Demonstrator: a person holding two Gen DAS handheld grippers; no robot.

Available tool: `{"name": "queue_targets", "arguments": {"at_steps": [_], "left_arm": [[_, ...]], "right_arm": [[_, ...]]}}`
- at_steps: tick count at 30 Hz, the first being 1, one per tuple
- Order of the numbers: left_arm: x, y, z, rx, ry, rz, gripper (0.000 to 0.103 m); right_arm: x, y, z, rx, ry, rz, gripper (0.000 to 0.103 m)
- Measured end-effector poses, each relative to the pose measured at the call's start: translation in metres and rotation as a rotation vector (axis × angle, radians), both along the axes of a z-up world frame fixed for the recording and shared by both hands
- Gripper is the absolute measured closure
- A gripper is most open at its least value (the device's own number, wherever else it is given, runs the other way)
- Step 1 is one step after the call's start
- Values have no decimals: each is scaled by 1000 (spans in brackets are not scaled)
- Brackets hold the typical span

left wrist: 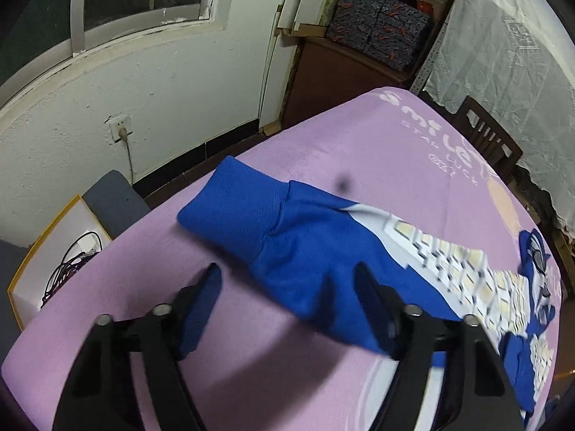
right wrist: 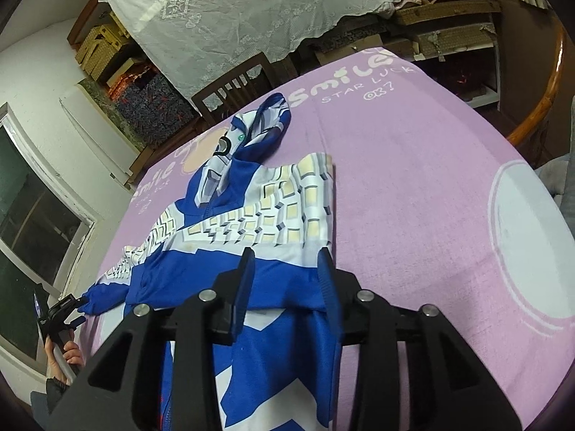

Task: Fold large clothes
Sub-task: 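Grasp the other blue sleeve cuff with the left tool and fold it across the body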

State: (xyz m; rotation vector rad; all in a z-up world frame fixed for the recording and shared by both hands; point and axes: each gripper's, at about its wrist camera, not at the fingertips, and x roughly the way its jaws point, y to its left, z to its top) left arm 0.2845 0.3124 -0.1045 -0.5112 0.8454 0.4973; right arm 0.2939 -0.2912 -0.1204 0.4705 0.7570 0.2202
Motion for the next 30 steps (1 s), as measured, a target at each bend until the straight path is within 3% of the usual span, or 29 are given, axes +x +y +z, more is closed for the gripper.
{"name": "queue_targets", "arguments": {"at_steps": [4,9,19,24,30], "left_arm": [[6,5,-4,22,20,8,66],[7,4,3,64,15,-15,86],[16,-70,59,325,-26,-145,87],[26,-127,85,385,-68,-244,87],[34,-203,97,426,-106,-374,87]], "right_arm": [[4,0,-3,-5,11,-7,66],[7,1,-7,-14,24,-4,66],[12,2,-14,-16,56,-13,66],[10,-2,-13,1,53,-16,66],[8,-6,-9,25,45,-21,66]]}}
